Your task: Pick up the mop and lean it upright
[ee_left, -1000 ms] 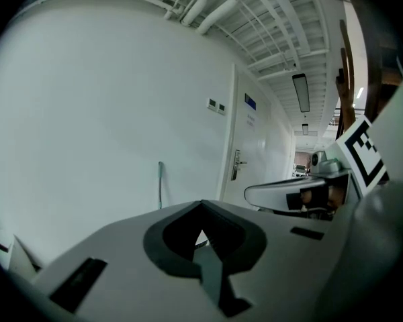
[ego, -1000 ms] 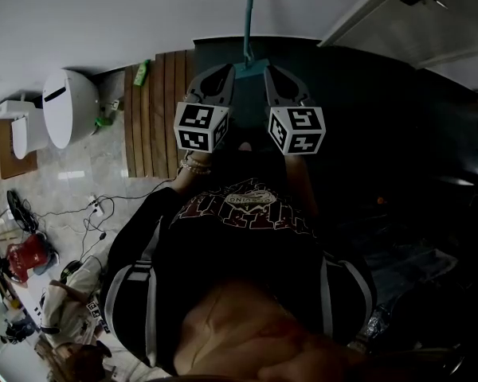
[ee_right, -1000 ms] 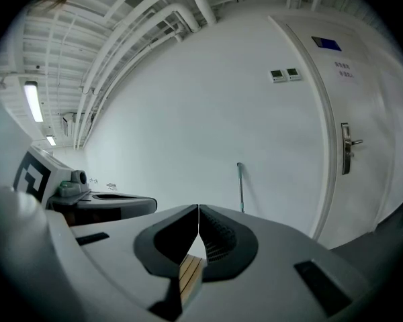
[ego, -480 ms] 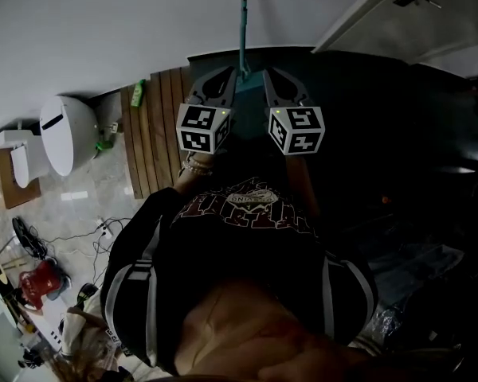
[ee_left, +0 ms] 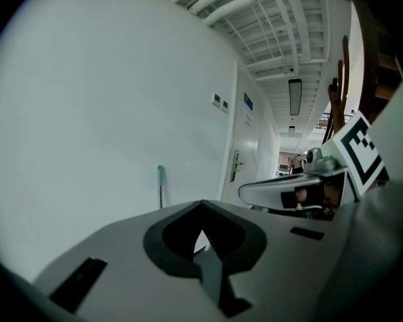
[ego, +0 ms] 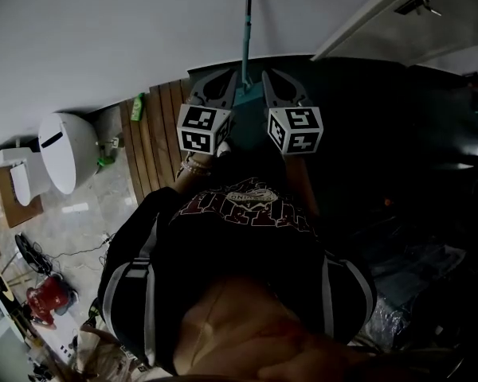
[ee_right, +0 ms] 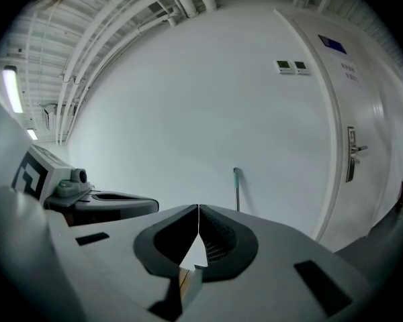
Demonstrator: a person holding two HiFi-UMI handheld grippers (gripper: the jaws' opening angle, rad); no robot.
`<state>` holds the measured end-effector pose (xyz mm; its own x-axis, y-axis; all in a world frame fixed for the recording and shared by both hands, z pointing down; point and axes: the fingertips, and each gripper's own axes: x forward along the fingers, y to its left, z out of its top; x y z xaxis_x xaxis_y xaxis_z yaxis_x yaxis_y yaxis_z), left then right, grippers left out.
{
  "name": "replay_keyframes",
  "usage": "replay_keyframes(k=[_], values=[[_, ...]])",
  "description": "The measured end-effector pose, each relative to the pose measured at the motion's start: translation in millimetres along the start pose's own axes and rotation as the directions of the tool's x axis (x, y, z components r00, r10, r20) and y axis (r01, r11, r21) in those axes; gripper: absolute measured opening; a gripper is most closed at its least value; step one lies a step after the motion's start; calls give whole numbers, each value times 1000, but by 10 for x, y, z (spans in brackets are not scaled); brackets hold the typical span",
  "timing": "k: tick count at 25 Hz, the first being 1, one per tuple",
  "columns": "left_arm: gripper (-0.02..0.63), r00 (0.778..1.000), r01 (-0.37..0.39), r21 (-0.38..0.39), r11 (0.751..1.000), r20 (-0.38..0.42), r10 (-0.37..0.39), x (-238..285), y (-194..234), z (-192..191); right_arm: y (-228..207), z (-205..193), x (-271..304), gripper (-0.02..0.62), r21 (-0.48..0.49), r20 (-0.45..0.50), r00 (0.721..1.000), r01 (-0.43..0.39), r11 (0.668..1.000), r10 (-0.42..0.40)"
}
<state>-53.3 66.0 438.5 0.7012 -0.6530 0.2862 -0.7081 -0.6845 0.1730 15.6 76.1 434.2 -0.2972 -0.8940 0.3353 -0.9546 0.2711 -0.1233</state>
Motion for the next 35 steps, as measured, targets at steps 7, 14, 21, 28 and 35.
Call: replay_keyframes(k=[7,14,21,28,35], values=[[40,999,33,2,999,0,-33,88,181,69,10,83,183,18,-13,0,999,33,999,-33],[40,1000,28,1,1000,-1,-28,231,286,132,-89,128,309,20,-5,-5,999,37,999,-37],[40,1000,2,-6,1000,-8,-2,585,414,246,-299,243,624,19,-8,-20,1000,-1,1000,1],[40,1000,-28,-18,999,-5,28,962,522,399,-591,378,910,20,-12,-32,999,-32,999,32],[40,996,-94,-37,995,8,94,1290,647,541,-866,534,1207,18,-24,-31,995,-98,995,97]])
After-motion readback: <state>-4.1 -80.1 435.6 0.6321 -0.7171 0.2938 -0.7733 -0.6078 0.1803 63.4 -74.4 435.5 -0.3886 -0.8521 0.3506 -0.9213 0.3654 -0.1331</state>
